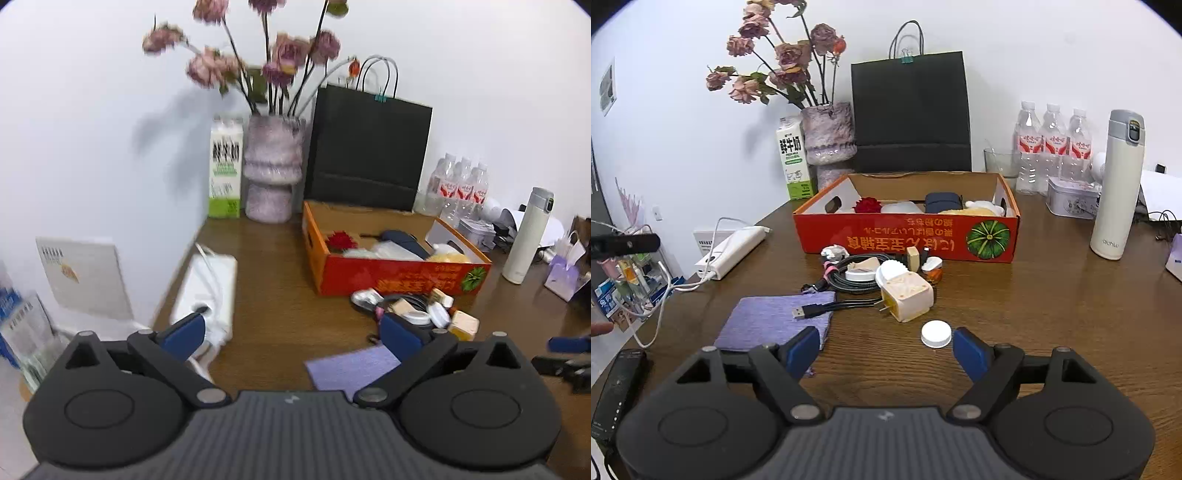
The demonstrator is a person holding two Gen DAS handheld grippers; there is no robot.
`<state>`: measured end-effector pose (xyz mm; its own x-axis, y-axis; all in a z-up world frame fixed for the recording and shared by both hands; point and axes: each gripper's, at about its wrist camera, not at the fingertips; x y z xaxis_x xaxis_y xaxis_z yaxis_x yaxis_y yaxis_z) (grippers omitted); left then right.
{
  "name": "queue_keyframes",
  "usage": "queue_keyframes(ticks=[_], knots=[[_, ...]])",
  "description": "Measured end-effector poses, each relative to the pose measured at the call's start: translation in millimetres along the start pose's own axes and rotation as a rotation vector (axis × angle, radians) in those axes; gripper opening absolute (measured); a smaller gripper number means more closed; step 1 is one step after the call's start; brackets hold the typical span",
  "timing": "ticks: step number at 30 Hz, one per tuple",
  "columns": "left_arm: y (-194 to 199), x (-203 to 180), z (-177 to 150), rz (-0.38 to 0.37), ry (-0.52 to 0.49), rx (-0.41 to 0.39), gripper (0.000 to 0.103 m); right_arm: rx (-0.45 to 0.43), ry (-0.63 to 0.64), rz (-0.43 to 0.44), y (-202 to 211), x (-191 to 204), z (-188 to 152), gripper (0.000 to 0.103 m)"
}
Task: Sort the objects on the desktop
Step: 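Grasp the braided cable with the left gripper while the right gripper grasps a white cap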
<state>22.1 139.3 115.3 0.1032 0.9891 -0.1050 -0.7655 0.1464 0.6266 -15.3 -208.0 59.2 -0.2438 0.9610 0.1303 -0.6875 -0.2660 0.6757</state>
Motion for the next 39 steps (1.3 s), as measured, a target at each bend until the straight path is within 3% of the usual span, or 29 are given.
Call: queue_keyframes(ticks=[6,11,16,18,22,23,27,31,34,35,39], knots=[[-51.5,-40.9,-3.1,-0.043,-0.066,0.146,0.103,0.035,0.009,-0.003,-18.6,-4.0,5.1,0.078],[-95.2,-72.2,-2.2,-0.099,-0.183,0.198,0.102,0.051,0.014,-0.010,-41.2,-12.2,14.2,0.077],[-134.8,-95.6,13.6,-0.086,-0.303,0.218,0.095,0.069,0.018,-0.016,-74.0,-21.3,32.8,0.073],[-151.1,-96.2,26.8,-0.101,-0.291,0.221,0.089,0.076,0.025,-0.010,-89.2,-22.4,41.6,0.071],[-197.1,-89.0,48.7,-0.126,-0.167,0.367,0.064,0.090,0.052,0.006,-116.1,-19.0,53.9,0.069],[-205.5,-86.1,50.5,-0.142,-0.127,0.393,0.064,0.092,0.061,0.010,-121.0,-18.1,56.5,0.069],[-220.7,-80.6,53.3,-0.137,-0.033,0.379,0.052,0.083,0.079,0.044,-133.3,-19.1,71.7,0.068],[-220.6,-85.1,54.8,-0.147,-0.011,0.387,0.021,0.110,0.071,0.104,-150.6,-22.1,84.5,0.068],[-203.7,-88.4,54.4,-0.162,-0.002,0.344,0.016,0.104,0.087,0.113,-152.1,-19.1,86.5,0.064],[-194.5,-90.0,54.8,-0.159,-0.014,0.310,0.015,0.104,0.098,0.109,-149.6,-18.1,85.4,0.061],[-159.1,-97.2,59.4,-0.203,-0.055,0.229,0.015,0.106,0.083,0.108,-137.7,-21.2,77.6,0.026]])
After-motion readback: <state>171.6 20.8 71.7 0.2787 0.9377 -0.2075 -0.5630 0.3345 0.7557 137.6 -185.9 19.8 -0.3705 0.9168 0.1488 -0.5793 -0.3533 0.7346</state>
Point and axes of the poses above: each gripper's, at about its wrist camera, not at the fingertips, and y roughly against the way its jaws point, x to its left, z to its top, and after that the axes turned 8 degrees about x, right-handed
